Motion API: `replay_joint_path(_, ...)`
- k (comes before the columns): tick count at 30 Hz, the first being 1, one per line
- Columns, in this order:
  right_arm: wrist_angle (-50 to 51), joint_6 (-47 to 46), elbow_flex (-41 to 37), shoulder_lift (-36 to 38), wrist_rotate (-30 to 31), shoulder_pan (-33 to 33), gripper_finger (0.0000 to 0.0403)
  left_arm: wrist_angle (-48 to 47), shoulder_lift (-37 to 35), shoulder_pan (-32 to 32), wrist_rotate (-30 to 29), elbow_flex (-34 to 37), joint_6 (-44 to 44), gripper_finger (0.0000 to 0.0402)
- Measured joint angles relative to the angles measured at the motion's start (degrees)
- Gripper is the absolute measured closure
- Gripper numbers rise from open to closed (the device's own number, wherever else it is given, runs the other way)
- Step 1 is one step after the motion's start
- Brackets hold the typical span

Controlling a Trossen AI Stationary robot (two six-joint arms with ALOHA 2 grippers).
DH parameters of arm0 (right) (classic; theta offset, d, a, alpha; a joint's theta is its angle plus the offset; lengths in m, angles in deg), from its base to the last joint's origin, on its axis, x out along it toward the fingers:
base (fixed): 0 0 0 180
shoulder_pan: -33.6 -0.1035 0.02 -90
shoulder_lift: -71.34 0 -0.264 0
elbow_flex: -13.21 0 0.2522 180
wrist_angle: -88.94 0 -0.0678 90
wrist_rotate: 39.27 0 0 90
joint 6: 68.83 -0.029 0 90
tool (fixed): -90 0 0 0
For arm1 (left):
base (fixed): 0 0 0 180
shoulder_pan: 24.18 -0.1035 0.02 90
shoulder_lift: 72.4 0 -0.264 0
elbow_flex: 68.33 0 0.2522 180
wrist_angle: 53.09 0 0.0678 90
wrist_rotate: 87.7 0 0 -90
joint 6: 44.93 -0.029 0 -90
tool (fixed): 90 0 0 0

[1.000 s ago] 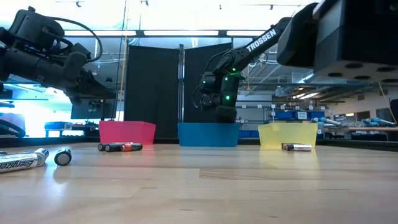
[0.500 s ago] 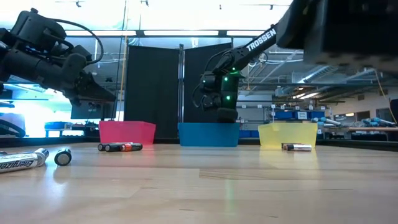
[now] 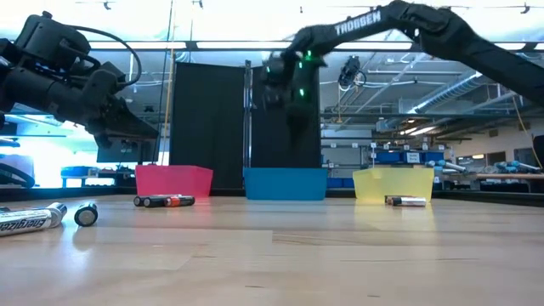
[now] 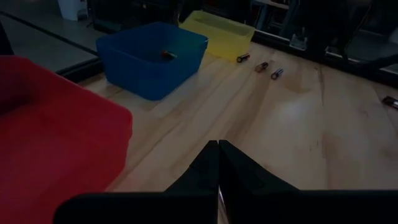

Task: Sort batteries
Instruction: Put the brown battery into the red bin

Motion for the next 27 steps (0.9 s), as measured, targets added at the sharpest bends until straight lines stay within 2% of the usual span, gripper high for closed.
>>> replay_joint_path(2,-1.04,-1.53,-0.35,1.18,-5.41,-1.37,0.0367,0.02,0.00,0.02,0.66,0.00,0.35,0.0388)
replay_joint_path(4,-2.90,-3.01,-1.12,1.84,-8.67,-2.70,0.0390,-0.07,0.00,0.02,0.96,0.00,0.96,0.0388)
replay_joint_path(10,-11.17,-5.59,-4.64,2.61,-8.83,-6.78,0.0395,-0.53,-0.02,0.00,3.42,0.00,1.10,0.0388)
replay_joint_path(17,-21.82,-9.59,-12.47,4.43,-8.67,-9.28,0.0398,-0.49,-0.02,0.02,4.44,0.00,0.99,0.0388)
replay_joint_path(21,-31.95,-12.42,-20.55,7.77,-8.65,-10.64,0.0398,-0.33,-0.02,0.01,4.44,0.00,0.95,0.0388)
replay_joint_path(27,-49.83,-18.17,-36.69,15.14,-8.61,-12.71,0.0399,0.17,-0.02,0.01,4.44,-0.01,0.99,0.0388)
